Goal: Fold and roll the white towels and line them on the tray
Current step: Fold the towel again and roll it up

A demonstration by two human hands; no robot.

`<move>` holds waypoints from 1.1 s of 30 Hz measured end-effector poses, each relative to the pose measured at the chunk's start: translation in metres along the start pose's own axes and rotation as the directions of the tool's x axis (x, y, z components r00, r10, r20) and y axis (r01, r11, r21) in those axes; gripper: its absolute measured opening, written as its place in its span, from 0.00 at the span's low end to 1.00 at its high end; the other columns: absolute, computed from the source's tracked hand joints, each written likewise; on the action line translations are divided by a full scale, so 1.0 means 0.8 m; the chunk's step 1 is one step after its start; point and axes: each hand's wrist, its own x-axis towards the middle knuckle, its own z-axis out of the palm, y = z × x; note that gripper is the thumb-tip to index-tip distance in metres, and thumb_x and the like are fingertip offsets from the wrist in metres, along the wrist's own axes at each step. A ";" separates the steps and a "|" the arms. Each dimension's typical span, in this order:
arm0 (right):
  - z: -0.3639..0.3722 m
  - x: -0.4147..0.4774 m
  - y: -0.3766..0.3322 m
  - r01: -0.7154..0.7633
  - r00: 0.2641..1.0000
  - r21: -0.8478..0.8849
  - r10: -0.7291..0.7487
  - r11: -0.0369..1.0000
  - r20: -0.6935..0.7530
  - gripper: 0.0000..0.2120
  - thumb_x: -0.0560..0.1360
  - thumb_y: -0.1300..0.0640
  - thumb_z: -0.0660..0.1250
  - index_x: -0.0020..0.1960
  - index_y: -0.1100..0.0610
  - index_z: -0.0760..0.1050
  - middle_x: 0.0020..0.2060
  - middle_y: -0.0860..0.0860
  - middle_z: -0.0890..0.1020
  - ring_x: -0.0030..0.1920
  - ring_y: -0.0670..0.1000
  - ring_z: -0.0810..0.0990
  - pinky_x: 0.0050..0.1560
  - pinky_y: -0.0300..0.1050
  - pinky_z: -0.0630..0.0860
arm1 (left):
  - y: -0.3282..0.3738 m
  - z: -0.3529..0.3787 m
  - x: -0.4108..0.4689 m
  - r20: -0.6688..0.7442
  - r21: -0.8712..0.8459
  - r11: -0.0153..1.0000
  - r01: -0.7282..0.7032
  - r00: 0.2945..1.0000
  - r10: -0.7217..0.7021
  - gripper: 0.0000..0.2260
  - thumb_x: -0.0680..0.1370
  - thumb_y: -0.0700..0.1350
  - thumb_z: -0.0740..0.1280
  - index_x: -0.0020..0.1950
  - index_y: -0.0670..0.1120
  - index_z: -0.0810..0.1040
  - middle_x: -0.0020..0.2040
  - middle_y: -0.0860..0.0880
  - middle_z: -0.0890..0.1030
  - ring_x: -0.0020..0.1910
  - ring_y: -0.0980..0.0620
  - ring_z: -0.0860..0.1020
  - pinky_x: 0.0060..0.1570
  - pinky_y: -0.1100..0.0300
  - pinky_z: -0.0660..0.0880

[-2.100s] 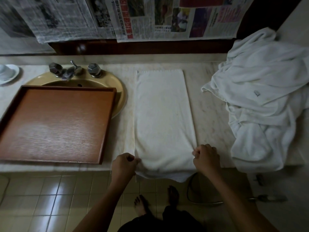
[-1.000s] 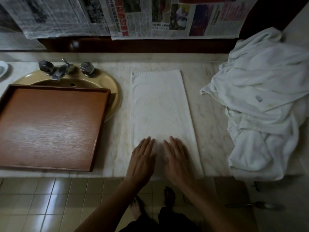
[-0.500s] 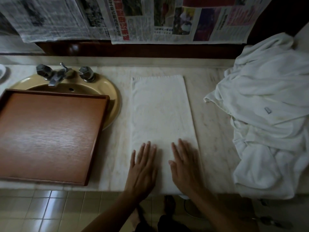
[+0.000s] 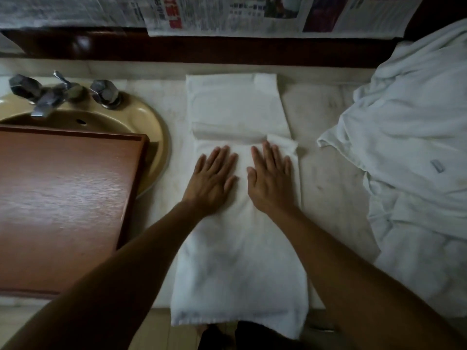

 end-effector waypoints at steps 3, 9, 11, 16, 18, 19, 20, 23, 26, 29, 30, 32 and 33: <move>0.006 0.040 0.008 -0.016 0.999 -0.006 0.016 1.000 0.035 0.27 0.83 0.45 0.53 0.79 0.52 0.65 0.80 0.56 0.63 0.80 0.58 0.59 0.76 0.64 0.55 | 0.006 -0.007 0.011 -0.004 -0.064 0.993 0.097 0.995 -0.098 0.28 0.86 0.57 0.47 0.84 0.49 0.51 0.84 0.45 0.49 0.83 0.46 0.46 0.81 0.44 0.46; -0.015 0.110 0.016 -0.023 0.976 0.073 0.007 0.997 0.217 0.28 0.84 0.46 0.54 0.82 0.52 0.57 0.82 0.55 0.54 0.82 0.58 0.51 0.78 0.64 0.50 | 0.047 0.000 -0.077 0.029 -0.086 0.988 0.132 0.991 -0.130 0.28 0.86 0.55 0.50 0.84 0.52 0.45 0.84 0.48 0.43 0.83 0.48 0.39 0.81 0.44 0.41; -0.025 0.084 0.009 -0.020 0.978 0.131 -0.008 0.991 0.208 0.28 0.84 0.47 0.55 0.82 0.54 0.57 0.82 0.56 0.54 0.82 0.58 0.50 0.79 0.63 0.49 | 0.059 0.010 -0.112 0.026 -0.082 0.985 0.154 0.988 -0.153 0.27 0.87 0.55 0.50 0.84 0.52 0.46 0.84 0.48 0.43 0.83 0.49 0.39 0.81 0.42 0.43; -0.035 -0.101 -0.019 0.142 0.985 0.109 -0.151 0.984 0.086 0.27 0.83 0.47 0.56 0.80 0.54 0.63 0.80 0.57 0.61 0.81 0.59 0.57 0.77 0.65 0.56 | 0.066 0.011 -0.144 -0.028 -0.126 0.977 0.171 0.984 -0.176 0.27 0.86 0.55 0.48 0.84 0.50 0.51 0.84 0.48 0.47 0.83 0.49 0.44 0.80 0.40 0.48; -0.041 -0.143 0.010 0.167 0.978 0.048 -0.171 0.985 0.120 0.27 0.84 0.45 0.54 0.81 0.51 0.60 0.82 0.53 0.58 0.82 0.56 0.53 0.78 0.64 0.53 | 0.059 0.008 -0.142 -0.032 -0.131 0.977 0.168 0.984 -0.173 0.27 0.86 0.55 0.47 0.84 0.50 0.51 0.84 0.48 0.47 0.83 0.49 0.44 0.80 0.39 0.49; -0.046 -0.150 0.030 0.122 0.985 0.049 -0.127 0.991 0.113 0.27 0.84 0.45 0.53 0.82 0.51 0.60 0.82 0.53 0.58 0.82 0.55 0.53 0.78 0.64 0.53 | 0.057 0.007 -0.140 -0.031 -0.140 0.975 0.173 0.983 -0.179 0.27 0.86 0.55 0.47 0.84 0.50 0.51 0.84 0.48 0.47 0.83 0.49 0.44 0.80 0.39 0.49; -0.050 -0.153 0.051 0.063 0.992 0.042 -0.067 0.997 0.103 0.27 0.84 0.45 0.52 0.82 0.51 0.60 0.82 0.53 0.58 0.82 0.55 0.54 0.78 0.64 0.53 | 0.056 0.006 -0.140 -0.033 -0.148 0.974 0.173 0.983 -0.180 0.27 0.86 0.55 0.46 0.84 0.50 0.51 0.84 0.48 0.47 0.83 0.49 0.44 0.80 0.39 0.48; -0.059 -0.155 0.100 -0.044 0.988 -0.011 0.045 0.999 0.149 0.28 0.84 0.44 0.48 0.81 0.52 0.60 0.81 0.54 0.60 0.81 0.58 0.56 0.77 0.66 0.54 | 0.053 0.007 -0.145 -0.033 -0.194 0.961 0.197 0.978 -0.207 0.27 0.86 0.55 0.46 0.84 0.48 0.54 0.84 0.47 0.50 0.83 0.49 0.45 0.80 0.42 0.48; -0.070 -0.169 0.117 -0.081 0.986 0.045 0.073 0.996 0.149 0.28 0.83 0.46 0.50 0.79 0.57 0.65 0.79 0.58 0.65 0.79 0.62 0.61 0.75 0.66 0.60 | 0.048 -0.001 -0.169 -0.071 -0.232 0.919 0.318 0.937 -0.342 0.26 0.85 0.54 0.50 0.81 0.46 0.63 0.81 0.43 0.62 0.81 0.43 0.58 0.76 0.43 0.59; -0.083 -0.205 0.104 -0.174 0.982 0.192 0.155 0.966 0.112 0.29 0.80 0.47 0.55 0.75 0.62 0.70 0.73 0.63 0.71 0.74 0.66 0.67 0.72 0.66 0.67 | 0.048 -0.016 -0.222 -0.093 -0.199 0.861 0.469 0.865 -0.493 0.22 0.83 0.54 0.56 0.74 0.47 0.70 0.70 0.44 0.72 0.67 0.42 0.70 0.62 0.45 0.68; -0.087 -0.222 0.093 -0.184 0.980 0.240 0.158 0.953 0.121 0.28 0.79 0.46 0.57 0.73 0.62 0.72 0.72 0.62 0.72 0.72 0.65 0.69 0.71 0.64 0.68 | 0.048 -0.017 -0.243 -0.117 -0.209 0.841 0.500 0.841 -0.529 0.19 0.82 0.53 0.60 0.71 0.48 0.72 0.65 0.44 0.73 0.62 0.42 0.71 0.56 0.46 0.69; -0.091 -0.260 0.070 -0.155 0.981 0.312 0.108 0.937 0.163 0.28 0.78 0.42 0.62 0.70 0.59 0.76 0.72 0.58 0.73 0.73 0.61 0.69 0.72 0.59 0.69 | 0.051 -0.017 -0.281 -0.121 -0.261 0.785 0.561 0.788 -0.604 0.13 0.80 0.51 0.68 0.63 0.49 0.76 0.57 0.45 0.75 0.54 0.42 0.73 0.49 0.50 0.67; -0.091 -0.278 0.061 -0.127 0.981 0.337 0.068 0.933 0.180 0.27 0.77 0.42 0.65 0.69 0.56 0.77 0.73 0.56 0.72 0.74 0.58 0.69 0.73 0.56 0.68 | 0.054 -0.017 -0.295 -0.093 -0.302 0.748 0.591 0.763 -0.640 0.11 0.79 0.50 0.71 0.59 0.49 0.77 0.53 0.46 0.76 0.51 0.43 0.73 0.47 0.52 0.66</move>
